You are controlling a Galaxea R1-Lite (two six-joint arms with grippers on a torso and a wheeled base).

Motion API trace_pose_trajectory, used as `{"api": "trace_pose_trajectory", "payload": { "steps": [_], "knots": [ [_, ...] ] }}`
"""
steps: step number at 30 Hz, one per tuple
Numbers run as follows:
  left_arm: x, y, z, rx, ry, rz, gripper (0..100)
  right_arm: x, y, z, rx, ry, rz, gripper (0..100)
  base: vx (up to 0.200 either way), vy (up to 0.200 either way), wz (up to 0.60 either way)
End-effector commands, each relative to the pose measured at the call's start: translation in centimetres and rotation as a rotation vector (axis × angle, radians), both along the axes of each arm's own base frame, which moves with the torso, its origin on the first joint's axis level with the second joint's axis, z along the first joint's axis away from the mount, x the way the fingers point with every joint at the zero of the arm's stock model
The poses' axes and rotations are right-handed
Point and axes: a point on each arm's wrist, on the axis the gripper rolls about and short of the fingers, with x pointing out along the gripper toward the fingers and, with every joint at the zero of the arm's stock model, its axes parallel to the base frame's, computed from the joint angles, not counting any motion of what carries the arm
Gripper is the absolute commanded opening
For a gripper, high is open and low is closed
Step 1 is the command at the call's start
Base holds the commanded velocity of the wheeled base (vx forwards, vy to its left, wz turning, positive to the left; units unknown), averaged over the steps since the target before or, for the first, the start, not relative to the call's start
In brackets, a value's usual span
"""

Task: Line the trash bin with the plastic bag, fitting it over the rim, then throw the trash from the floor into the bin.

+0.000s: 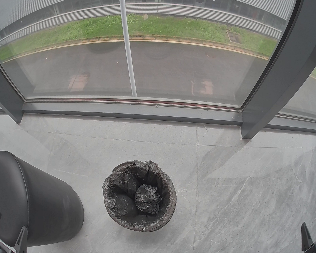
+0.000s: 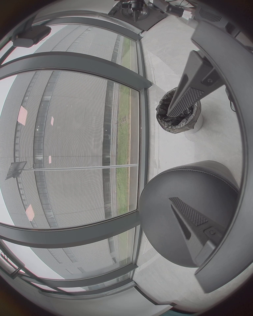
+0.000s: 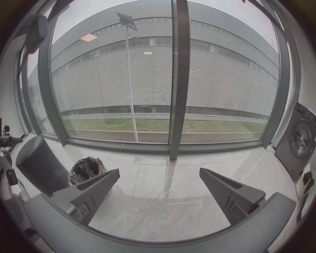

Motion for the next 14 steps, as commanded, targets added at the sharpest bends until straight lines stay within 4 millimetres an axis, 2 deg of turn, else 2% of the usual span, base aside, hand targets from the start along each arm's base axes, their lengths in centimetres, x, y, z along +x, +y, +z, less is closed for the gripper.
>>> {"api": "trace_pose_trajectory", "payload": {
  "steps": [1,14],
  "knots": [
    [0.02,0.0,-0.52,0.0,0.003,0.0,100,0.17,0.06,-0.88,-0.043,0.029,0.026,100,0.0,0.0,0.0],
    [0.02,0.0,-0.52,0.0,0.003,0.0,100,0.16,0.09,-0.85,-0.017,0.024,0.043,100,0.0,0.0,0.0]
  ]
}}
